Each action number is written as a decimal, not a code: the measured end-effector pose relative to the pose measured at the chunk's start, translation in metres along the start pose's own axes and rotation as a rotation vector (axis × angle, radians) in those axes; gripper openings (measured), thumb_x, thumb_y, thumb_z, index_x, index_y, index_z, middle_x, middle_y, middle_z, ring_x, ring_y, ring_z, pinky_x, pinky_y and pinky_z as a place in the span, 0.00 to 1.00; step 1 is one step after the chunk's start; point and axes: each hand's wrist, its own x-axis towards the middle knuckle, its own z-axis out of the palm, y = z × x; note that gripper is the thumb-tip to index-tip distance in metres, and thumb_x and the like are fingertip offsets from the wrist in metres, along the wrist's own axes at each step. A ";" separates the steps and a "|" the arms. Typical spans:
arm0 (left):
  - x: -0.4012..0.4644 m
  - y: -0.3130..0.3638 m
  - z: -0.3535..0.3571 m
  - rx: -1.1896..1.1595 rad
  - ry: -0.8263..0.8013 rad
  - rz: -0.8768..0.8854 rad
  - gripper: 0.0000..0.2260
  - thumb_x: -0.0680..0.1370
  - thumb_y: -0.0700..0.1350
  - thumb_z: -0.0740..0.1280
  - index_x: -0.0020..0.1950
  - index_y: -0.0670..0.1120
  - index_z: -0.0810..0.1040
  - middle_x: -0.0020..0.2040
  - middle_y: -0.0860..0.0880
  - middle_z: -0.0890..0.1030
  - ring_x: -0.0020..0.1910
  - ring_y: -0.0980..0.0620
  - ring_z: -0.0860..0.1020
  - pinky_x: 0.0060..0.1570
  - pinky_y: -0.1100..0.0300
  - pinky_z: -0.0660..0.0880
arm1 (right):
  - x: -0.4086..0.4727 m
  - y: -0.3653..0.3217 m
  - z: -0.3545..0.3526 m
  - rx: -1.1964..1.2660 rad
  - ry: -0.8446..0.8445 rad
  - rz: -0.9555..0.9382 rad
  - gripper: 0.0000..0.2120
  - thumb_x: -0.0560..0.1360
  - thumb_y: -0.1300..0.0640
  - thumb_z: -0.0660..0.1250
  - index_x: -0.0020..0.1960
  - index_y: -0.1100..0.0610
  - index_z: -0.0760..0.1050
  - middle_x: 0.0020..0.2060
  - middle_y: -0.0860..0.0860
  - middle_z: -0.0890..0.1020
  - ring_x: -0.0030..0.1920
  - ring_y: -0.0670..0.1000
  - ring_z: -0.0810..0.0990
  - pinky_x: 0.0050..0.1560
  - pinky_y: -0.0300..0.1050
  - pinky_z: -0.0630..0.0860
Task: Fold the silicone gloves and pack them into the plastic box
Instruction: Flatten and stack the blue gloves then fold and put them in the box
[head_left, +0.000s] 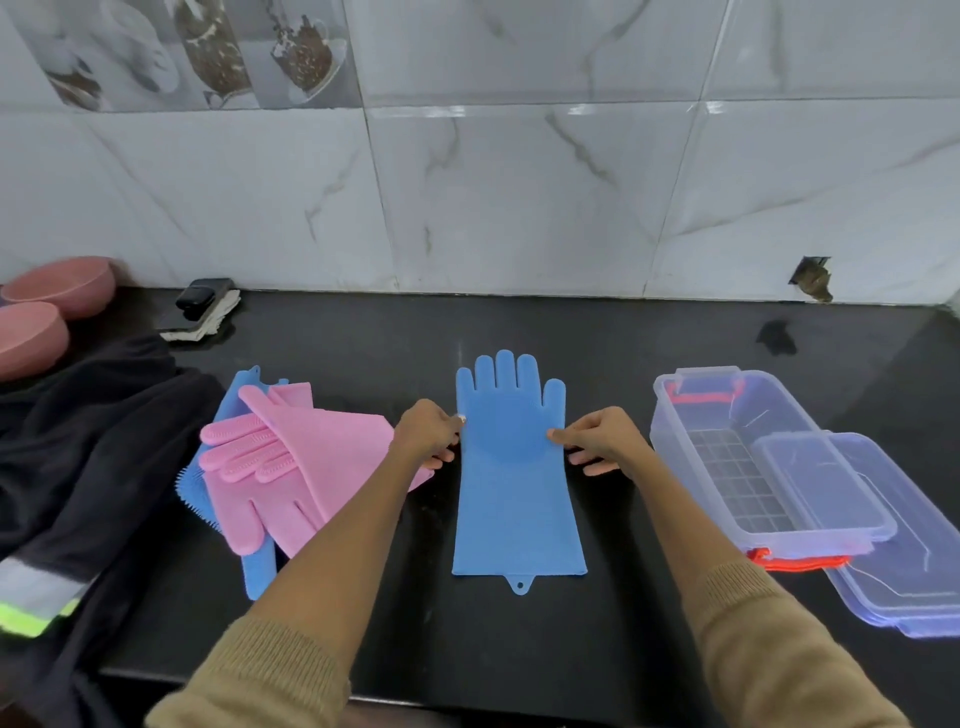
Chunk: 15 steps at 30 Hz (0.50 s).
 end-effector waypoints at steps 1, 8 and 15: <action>-0.002 -0.003 -0.002 0.022 0.111 0.030 0.14 0.80 0.51 0.61 0.49 0.40 0.77 0.44 0.45 0.82 0.38 0.49 0.80 0.43 0.55 0.79 | 0.000 -0.001 0.004 -0.053 0.090 -0.033 0.16 0.71 0.47 0.72 0.48 0.59 0.80 0.42 0.52 0.83 0.39 0.49 0.81 0.38 0.42 0.78; -0.007 -0.041 -0.059 0.066 0.668 -0.072 0.10 0.81 0.48 0.60 0.57 0.44 0.76 0.53 0.45 0.80 0.51 0.45 0.77 0.51 0.52 0.73 | -0.008 -0.047 0.056 -0.128 0.315 -0.310 0.10 0.76 0.47 0.66 0.47 0.54 0.79 0.39 0.48 0.81 0.43 0.52 0.81 0.44 0.46 0.76; -0.010 -0.101 -0.108 0.208 0.681 -0.523 0.38 0.71 0.66 0.65 0.69 0.40 0.63 0.66 0.40 0.68 0.66 0.38 0.67 0.65 0.42 0.64 | -0.005 -0.094 0.135 -0.205 0.134 -0.456 0.14 0.77 0.45 0.64 0.48 0.55 0.80 0.41 0.50 0.82 0.46 0.52 0.81 0.43 0.42 0.72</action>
